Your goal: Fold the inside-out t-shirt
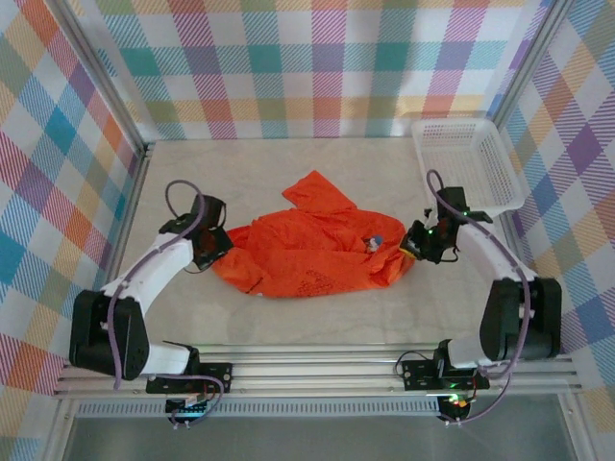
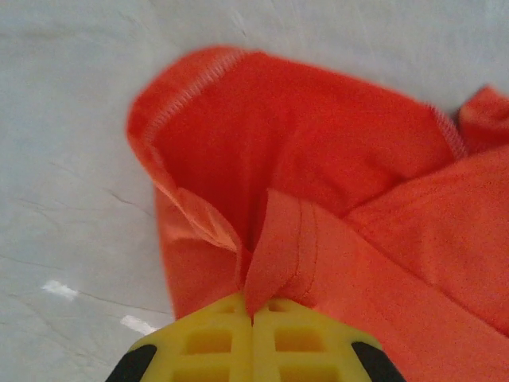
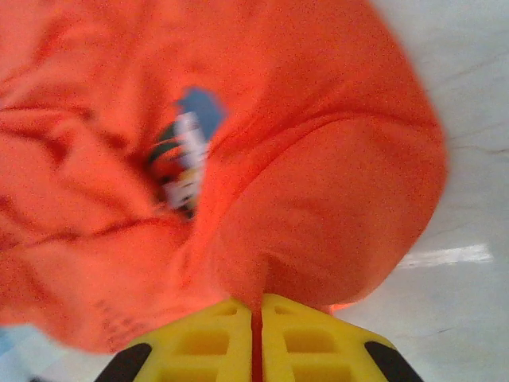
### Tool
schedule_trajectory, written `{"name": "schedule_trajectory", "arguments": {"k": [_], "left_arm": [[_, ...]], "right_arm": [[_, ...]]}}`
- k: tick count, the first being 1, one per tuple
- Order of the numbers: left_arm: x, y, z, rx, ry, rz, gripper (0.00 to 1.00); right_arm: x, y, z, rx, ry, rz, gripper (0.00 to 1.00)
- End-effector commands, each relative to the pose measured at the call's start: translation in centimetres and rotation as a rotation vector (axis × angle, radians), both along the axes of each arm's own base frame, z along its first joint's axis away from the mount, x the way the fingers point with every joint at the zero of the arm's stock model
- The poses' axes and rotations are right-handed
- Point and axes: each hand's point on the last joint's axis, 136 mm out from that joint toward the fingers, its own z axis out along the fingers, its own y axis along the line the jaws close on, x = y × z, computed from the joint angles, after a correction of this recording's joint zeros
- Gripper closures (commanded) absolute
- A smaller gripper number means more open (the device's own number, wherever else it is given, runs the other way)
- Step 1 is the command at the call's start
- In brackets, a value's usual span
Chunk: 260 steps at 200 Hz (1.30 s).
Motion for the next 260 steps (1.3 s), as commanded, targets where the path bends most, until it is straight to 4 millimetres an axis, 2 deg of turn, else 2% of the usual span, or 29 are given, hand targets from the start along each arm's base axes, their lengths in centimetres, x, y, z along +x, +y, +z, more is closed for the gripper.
{"name": "schedule_trajectory", "arguments": {"k": [1, 6, 17, 28, 44, 55, 75, 98, 109, 136, 170, 189, 234, 243, 260], "left_arm": [[0.7, 0.3, -0.5, 0.037, 0.002, 0.026, 1.00], [0.8, 0.3, -0.5, 0.039, 0.005, 0.022, 1.00], [1.0, 0.0, -0.6, 0.033, 0.008, 0.017, 1.00], [1.1, -0.3, -0.5, 0.026, 0.005, 0.010, 1.00], [1.0, -0.7, -0.5, 0.021, 0.002, 0.000, 1.00], [0.9, -1.0, -0.5, 0.020, 0.001, -0.006, 1.00], [0.7, -1.1, -0.6, 0.021, 0.003, -0.015, 1.00], [0.5, -1.0, -0.6, 0.028, 0.007, -0.026, 1.00], [0.4, -0.9, -0.5, 0.031, 0.008, -0.028, 1.00], [0.3, -1.0, -0.5, 0.026, 0.003, -0.032, 1.00], [0.1, -1.2, -0.5, 0.015, 0.001, -0.033, 1.00], [0.0, -1.0, -0.5, 0.021, 0.002, -0.030, 1.00], [0.0, -0.8, -0.6, 0.037, 0.006, -0.035, 1.00], [0.0, -0.8, -0.6, 0.039, 0.006, -0.036, 1.00], [0.0, -0.9, -0.6, 0.035, 0.008, -0.037, 1.00]], "right_arm": [[3.8, -2.3, -0.1, -0.129, -0.046, -0.036, 0.90], [4.4, -2.5, -0.1, -0.142, -0.036, -0.035, 0.88], [5.5, -3.2, -0.2, -0.188, -0.018, -0.031, 0.74], [5.9, -4.0, 0.0, -0.239, -0.009, -0.037, 0.67], [5.2, -4.2, 1.2, -0.284, -0.030, -0.025, 0.56], [4.1, -3.4, 2.3, -0.295, -0.053, 0.005, 0.55], [1.5, -0.3, 3.2, -0.255, -0.083, 0.079, 0.64], [-1.7, 2.2, 1.7, -0.217, -0.052, 0.117, 0.92], [-2.5, 3.2, 0.9, -0.192, -0.047, 0.128, 0.98], [-2.3, 5.2, -1.0, -0.109, -0.069, 0.147, 1.00], [-1.2, 3.9, -3.9, -0.217, 0.002, 0.134, 1.00], [-1.7, 2.3, -4.9, -0.311, 0.063, 0.119, 0.94], [-3.7, 0.0, -5.3, -0.393, 0.088, 0.078, 0.54], [-3.8, -0.3, -5.3, -0.395, 0.088, 0.067, 0.50], [-3.6, -0.4, -5.1, -0.387, 0.081, 0.059, 0.49]]}}
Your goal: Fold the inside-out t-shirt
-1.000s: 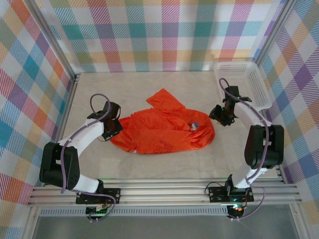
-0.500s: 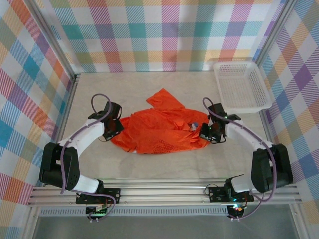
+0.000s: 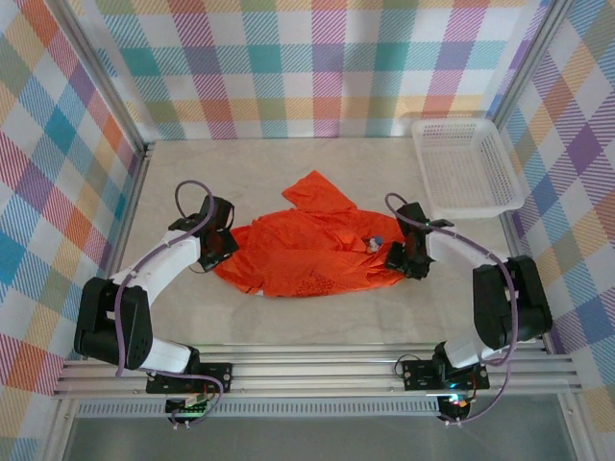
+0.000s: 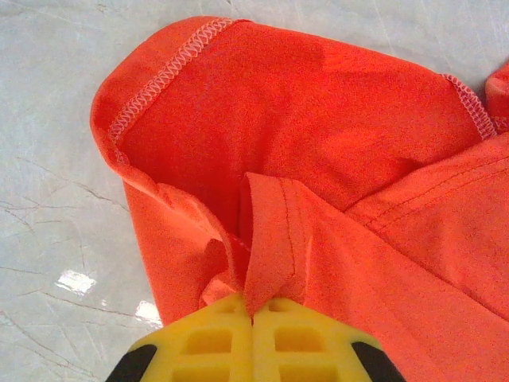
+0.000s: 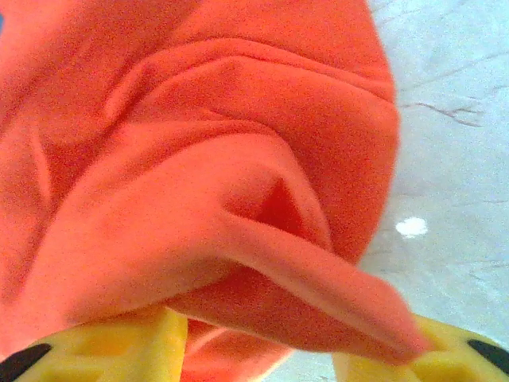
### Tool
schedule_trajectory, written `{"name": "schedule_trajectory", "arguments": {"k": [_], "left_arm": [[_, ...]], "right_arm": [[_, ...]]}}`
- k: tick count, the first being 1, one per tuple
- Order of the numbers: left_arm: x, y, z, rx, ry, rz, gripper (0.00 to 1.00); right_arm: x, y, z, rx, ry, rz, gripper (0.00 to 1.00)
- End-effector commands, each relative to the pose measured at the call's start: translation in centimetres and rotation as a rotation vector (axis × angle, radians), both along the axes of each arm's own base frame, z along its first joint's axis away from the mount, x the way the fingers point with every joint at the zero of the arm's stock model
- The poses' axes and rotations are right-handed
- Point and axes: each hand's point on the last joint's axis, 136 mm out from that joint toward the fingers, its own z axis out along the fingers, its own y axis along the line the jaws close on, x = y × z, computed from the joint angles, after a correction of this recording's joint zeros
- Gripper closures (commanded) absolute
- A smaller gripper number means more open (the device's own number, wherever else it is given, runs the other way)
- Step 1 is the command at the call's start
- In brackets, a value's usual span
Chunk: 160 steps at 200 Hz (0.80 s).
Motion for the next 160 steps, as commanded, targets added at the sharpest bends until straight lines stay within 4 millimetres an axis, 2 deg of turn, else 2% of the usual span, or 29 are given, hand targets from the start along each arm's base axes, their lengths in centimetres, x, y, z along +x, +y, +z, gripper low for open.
{"name": "schedule_trajectory", "arguments": {"k": [1, 20, 35, 52, 70, 93, 104, 119, 142, 160], "left_arm": [[0.0, 0.1, 0.4, 0.015, -0.014, -0.008, 1.00], [0.0, 0.0, 0.4, 0.013, -0.014, -0.009, 1.00], [0.0, 0.0, 0.5, 0.010, -0.016, -0.009, 1.00], [-0.1, 0.0, 0.4, 0.008, -0.017, -0.009, 1.00], [-0.1, -0.1, 0.5, 0.002, -0.020, -0.007, 1.00], [-0.1, -0.2, 0.3, -0.004, -0.017, -0.010, 1.00], [-0.1, -0.3, 0.4, -0.005, -0.017, -0.011, 1.00], [-0.1, -0.3, 0.5, -0.006, -0.018, -0.012, 1.00], [-0.1, -0.2, 0.6, -0.005, -0.021, -0.011, 1.00], [-0.2, -0.2, 0.5, -0.006, -0.019, -0.010, 1.00]], "right_arm": [[-0.5, -1.1, 0.4, -0.030, 0.001, -0.030, 0.49], [-0.3, -0.6, 1.3, -0.005, -0.005, -0.028, 0.51], [-0.1, 0.2, 3.0, 0.050, -0.039, -0.021, 0.57], [-0.1, 1.3, 4.9, 0.119, -0.092, -0.014, 0.59], [-0.2, 2.1, 5.7, 0.154, -0.112, -0.004, 0.64], [0.1, 2.1, 5.0, 0.139, -0.102, 0.002, 0.72], [0.5, 1.9, 4.5, 0.119, -0.092, 0.005, 0.80], [1.1, 1.9, 3.8, 0.103, -0.078, 0.011, 0.83], [2.0, 2.2, 3.0, 0.098, -0.063, 0.019, 0.81], [2.7, 2.4, 2.7, 0.098, -0.059, 0.022, 0.74]]}}
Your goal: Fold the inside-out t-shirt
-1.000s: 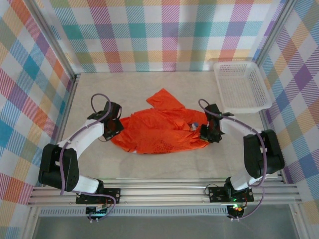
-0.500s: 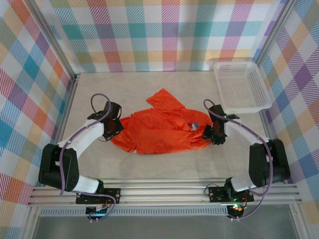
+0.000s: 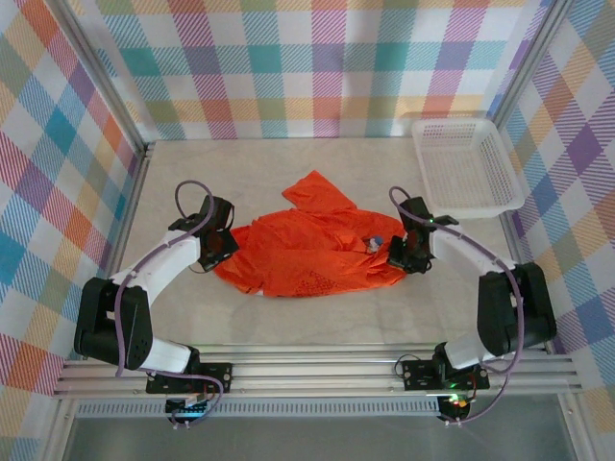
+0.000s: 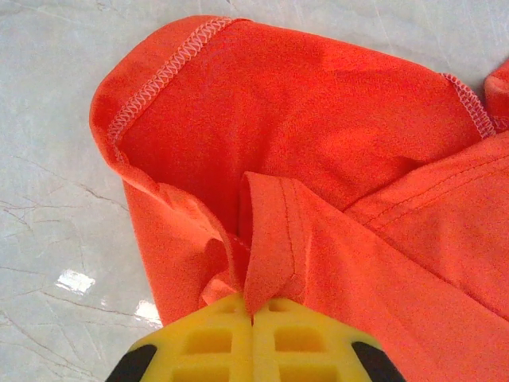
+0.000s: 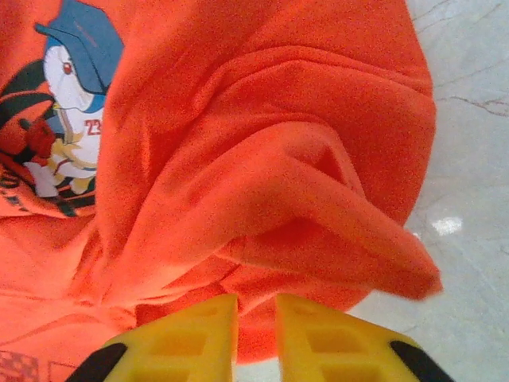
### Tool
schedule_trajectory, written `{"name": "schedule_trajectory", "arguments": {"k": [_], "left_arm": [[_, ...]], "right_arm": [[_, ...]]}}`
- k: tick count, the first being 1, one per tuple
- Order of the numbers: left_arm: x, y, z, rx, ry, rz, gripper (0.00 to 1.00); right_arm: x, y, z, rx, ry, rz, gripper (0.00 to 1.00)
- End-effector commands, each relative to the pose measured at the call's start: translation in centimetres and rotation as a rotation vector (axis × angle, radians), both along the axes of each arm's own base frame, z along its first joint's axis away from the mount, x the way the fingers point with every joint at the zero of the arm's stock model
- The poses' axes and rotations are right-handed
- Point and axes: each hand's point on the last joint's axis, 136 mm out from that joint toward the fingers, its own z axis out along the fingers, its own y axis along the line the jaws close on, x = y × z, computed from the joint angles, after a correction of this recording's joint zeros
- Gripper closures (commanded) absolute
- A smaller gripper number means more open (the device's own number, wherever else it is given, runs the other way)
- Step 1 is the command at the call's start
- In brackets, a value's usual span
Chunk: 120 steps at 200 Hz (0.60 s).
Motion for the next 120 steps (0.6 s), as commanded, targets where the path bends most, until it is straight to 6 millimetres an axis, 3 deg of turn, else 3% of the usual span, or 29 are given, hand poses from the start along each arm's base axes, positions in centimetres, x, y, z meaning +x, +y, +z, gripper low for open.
{"name": "schedule_trajectory", "arguments": {"k": [1, 24, 51, 99, 120], "left_arm": [[-0.2, -0.2, 0.5, -0.003, -0.020, -0.009, 1.00], [-0.1, -0.2, 0.5, -0.006, -0.019, -0.010, 1.00], [-0.1, -0.2, 0.6, -0.005, -0.021, -0.011, 1.00], [-0.1, -0.1, 0.8, 0.001, -0.025, -0.012, 1.00], [-0.1, -0.1, 0.8, 0.003, -0.024, -0.012, 1.00]], "right_arm": [[2.0, 0.7, 0.7, 0.009, -0.045, 0.020, 0.74], [2.6, 0.9, 0.4, 0.010, -0.039, 0.020, 0.65], [2.9, 0.9, -0.3, -0.002, -0.023, 0.018, 0.63], [2.5, 0.5, -2.5, -0.024, 0.021, 0.009, 0.67], [2.5, 0.4, -3.0, -0.035, 0.026, 0.006, 0.75]]}}
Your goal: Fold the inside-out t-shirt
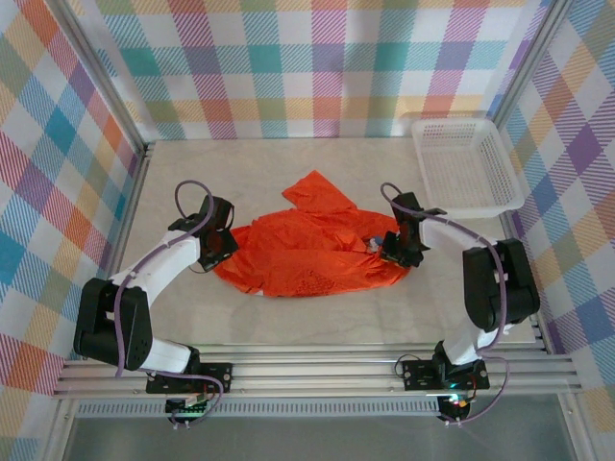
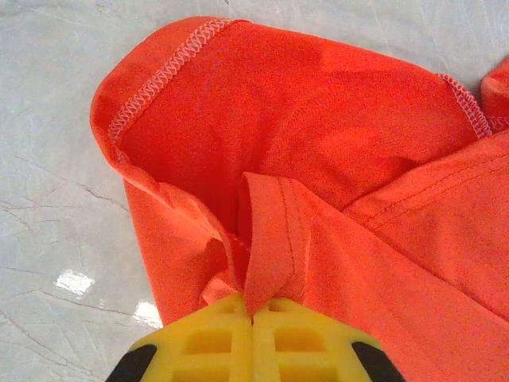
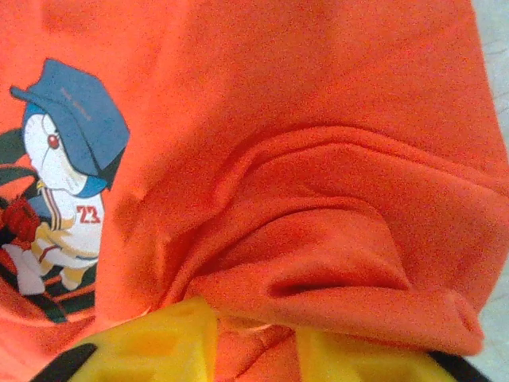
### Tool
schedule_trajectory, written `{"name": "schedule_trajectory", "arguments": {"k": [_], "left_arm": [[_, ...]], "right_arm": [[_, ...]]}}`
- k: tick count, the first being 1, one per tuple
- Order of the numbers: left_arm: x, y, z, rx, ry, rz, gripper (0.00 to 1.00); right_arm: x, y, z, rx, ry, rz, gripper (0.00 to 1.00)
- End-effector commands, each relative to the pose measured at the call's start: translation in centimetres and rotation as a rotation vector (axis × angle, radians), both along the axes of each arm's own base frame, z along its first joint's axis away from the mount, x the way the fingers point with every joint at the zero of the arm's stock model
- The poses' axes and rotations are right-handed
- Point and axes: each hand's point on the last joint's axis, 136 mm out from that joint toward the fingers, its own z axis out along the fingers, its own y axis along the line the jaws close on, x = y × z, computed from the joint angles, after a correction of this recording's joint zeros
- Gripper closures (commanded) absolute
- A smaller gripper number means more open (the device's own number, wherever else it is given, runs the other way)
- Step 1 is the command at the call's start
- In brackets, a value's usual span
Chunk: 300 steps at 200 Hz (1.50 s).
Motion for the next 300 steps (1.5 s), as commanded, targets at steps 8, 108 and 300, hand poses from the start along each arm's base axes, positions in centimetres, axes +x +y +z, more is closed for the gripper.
{"name": "schedule_trajectory", "arguments": {"k": [8, 108, 300], "left_arm": [[-0.1, -0.1, 0.8, 0.005, -0.022, -0.013, 1.00], [-0.2, -0.1, 0.5, 0.003, -0.018, -0.011, 1.00], [-0.2, 0.8, 0.4, 0.036, -0.004, -0.009, 1.00]], "right_arm": [[0.1, -0.3, -0.7, -0.022, 0.002, -0.005, 0.79], [-1.2, -0.1, 2.3, 0.023, -0.079, 0.050, 0.80], [-0.2, 0.8, 1.8, -0.006, -0.024, 0.120, 1.00]]}}
